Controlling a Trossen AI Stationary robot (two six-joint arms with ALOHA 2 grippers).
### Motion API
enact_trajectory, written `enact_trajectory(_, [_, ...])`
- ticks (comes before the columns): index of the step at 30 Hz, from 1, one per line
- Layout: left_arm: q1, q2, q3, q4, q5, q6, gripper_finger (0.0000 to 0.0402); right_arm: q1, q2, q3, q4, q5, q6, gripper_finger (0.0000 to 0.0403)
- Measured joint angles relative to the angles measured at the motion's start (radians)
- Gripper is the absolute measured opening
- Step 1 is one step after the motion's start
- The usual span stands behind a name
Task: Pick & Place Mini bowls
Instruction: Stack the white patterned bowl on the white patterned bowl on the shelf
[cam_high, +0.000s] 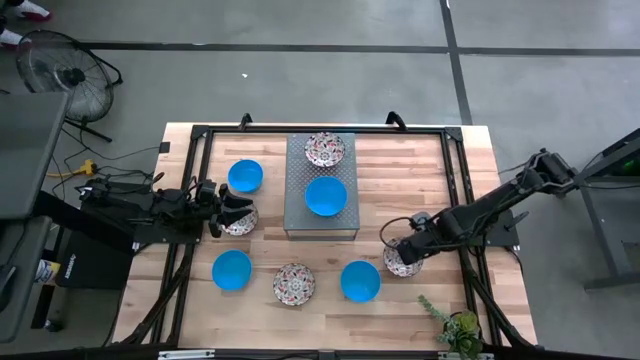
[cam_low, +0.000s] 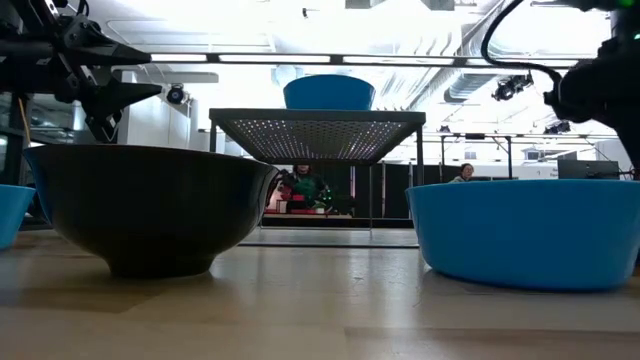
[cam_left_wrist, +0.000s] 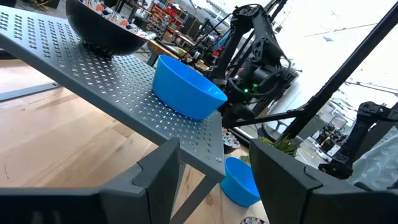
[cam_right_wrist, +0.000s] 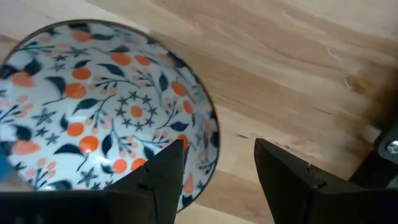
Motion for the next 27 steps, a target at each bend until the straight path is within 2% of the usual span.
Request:
enact_trajectory(8, [0.000, 0.000, 0.000, 0.000, 0.000, 0.000, 0.0190, -0.040, 0.000, -0.016, 0.015, -0.011, -0.048, 0.0182])
enact_trajectory(21, [0.000, 0.000, 0.000, 0.000, 0.000, 0.000, 0.0190, -0.090, 0.005, -0.016, 0.039, -0.013, -0.093, 0.0144])
enact_trajectory(27, [0.000, 0.000, 0.000, 0.000, 0.000, 0.000, 0.0190, -0.090, 0.051, -0.016, 0.056, -0.035, -0.103, 0.0140])
